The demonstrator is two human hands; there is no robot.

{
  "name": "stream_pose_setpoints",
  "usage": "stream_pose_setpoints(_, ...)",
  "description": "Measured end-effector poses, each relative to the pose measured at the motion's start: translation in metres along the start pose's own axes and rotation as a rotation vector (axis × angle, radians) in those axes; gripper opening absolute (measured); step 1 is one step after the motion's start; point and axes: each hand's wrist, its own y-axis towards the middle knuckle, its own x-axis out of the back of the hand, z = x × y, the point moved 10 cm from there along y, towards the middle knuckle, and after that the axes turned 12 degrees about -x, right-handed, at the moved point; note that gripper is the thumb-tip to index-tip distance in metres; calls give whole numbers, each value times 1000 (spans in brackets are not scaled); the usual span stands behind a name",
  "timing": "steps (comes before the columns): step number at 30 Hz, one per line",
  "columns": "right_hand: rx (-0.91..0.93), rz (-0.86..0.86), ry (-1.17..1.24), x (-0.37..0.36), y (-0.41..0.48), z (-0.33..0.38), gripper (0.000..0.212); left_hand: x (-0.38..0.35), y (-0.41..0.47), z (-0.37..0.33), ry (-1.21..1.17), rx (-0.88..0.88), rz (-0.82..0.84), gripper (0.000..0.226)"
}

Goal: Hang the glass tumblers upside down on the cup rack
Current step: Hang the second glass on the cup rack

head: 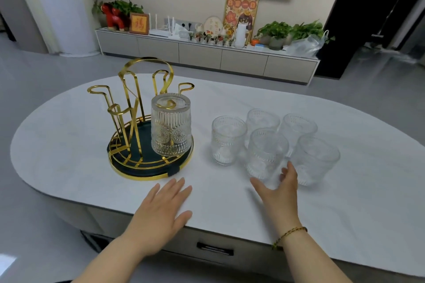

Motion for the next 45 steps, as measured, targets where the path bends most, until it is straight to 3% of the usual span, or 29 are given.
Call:
stream_pose_setpoints(3, 72, -23, -30, -10, 12, 8, 95, -1, 0, 0, -1, 3, 7, 52)
stream_pose_setpoints(6, 13, -115, -72, -13, 20, 4, 104, 0, 0, 1, -31, 11, 10, 52)
stream_pose_setpoints(10, 15, -206, -81, -9, 23, 5, 94, 7, -3, 5, -108, 28, -30, 53)
stream_pose_setpoints(16, 6, -124, 31, -9, 16, 5, 85, 68, -26, 24, -210, 111, -440, 35)
stream_pose_setpoints(20, 60, -55, 127, -4, 0, 20, 72, 85, -43, 51, -214, 246, -564, 32)
stream_pose_setpoints(29, 309, 129, -66, -1, -9, 125, 52, 46, -23, 75, -50, 276, -233, 61)
stream_pose_setpoints(34, 355, 179, -202, -17, 2, 190, 59, 49, -27, 79, -55, 279, -225, 58)
stream_pose_setpoints(38, 423, 160, -446, -33, 9, 230, 74, 52, -34, 85, -64, 287, -218, 56)
stream_pose_setpoints(45, 496, 217, -673, -72, 7, 261, 80, 61, -54, 106, -157, 351, -292, 52)
